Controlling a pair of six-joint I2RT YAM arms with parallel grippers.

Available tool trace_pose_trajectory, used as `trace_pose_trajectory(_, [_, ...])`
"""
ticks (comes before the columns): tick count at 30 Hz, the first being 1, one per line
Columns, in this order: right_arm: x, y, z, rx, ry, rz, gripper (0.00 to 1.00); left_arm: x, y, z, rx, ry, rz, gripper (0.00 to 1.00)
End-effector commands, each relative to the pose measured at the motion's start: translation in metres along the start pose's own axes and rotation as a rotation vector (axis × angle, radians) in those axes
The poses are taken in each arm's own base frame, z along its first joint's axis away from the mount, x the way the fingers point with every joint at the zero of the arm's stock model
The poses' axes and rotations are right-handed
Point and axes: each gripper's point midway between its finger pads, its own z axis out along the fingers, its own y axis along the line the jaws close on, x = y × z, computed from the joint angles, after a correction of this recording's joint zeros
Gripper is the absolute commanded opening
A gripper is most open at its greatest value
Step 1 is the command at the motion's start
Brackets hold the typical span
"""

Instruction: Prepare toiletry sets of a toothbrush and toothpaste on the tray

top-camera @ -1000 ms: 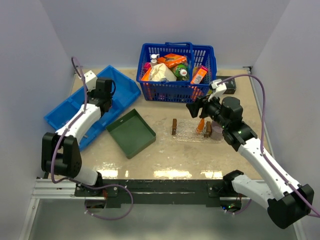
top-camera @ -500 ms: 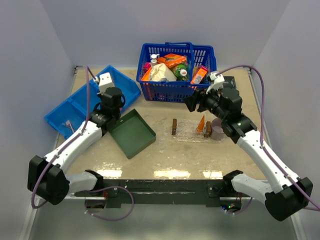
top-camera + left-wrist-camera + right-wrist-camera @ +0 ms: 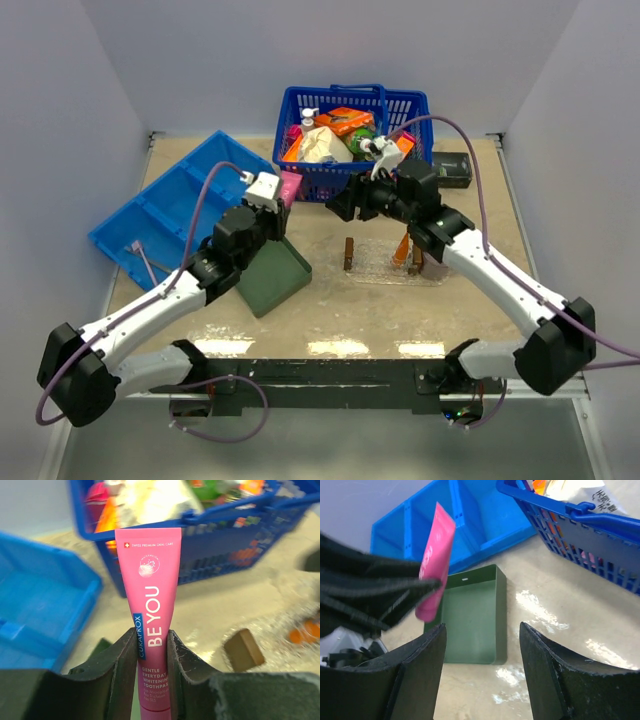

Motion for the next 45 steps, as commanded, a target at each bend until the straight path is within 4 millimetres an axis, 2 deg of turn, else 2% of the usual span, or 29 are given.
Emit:
trace_pose_trajectory(1, [-0.029, 0.024, 0.015, -0.098, -0.042, 0.1, 0.63, -0.031, -0.045, -0.008, 0.2, -0.131, 0.069, 0.32])
trace_pose_trajectory(10, [-0.033, 0.028, 0.023, -0.115, -0.034, 0.138, 0.63, -0.029, -0.072, -0.021, 0.311, -0.157, 0.102, 0.31])
trace_pose_trajectory(17, [-0.03, 0.032, 0.026, -0.146, -0.023, 0.162, 0.64, -0.025, -0.083, -0.023, 0.349, -0.148, 0.109, 0.31])
trace_pose_trajectory(23, [-0.025, 0.036, 0.03, -0.179, -0.013, 0.173, 0.59, -0.025, -0.086, -0.025, 0.357, -0.154, 0.106, 0.31])
trace_pose_trajectory(30, [-0.02, 0.036, 0.03, -0.186, 0.001, 0.18, 0.42, -0.026, -0.089, -0.028, 0.377, -0.163, 0.097, 0.31])
trace_pose_trajectory(32, [-0.019, 0.036, 0.031, -0.189, 0.005, 0.182, 0.4, -0.026, -0.089, -0.029, 0.382, -0.167, 0.093, 0.31])
trace_pose_trajectory(36, [-0.016, 0.037, 0.034, -0.206, 0.013, 0.19, 0.26, -0.027, -0.091, -0.03, 0.392, -0.173, 0.087, 0.31])
trace_pose_trajectory(43, [-0.011, 0.036, 0.037, -0.212, 0.031, 0.2, 0.23, -0.03, -0.089, -0.033, 0.385, -0.19, 0.075, 0.31])
trace_pose_trajectory(44, [-0.011, 0.036, 0.037, -0.213, 0.033, 0.199, 0.21, -0.031, -0.088, -0.033, 0.382, -0.191, 0.074, 0.31])
trace_pose_trajectory(45, [-0.01, 0.037, 0.037, -0.215, 0.036, 0.2, 0.15, -0.03, -0.088, -0.033, 0.38, -0.19, 0.073, 0.31])
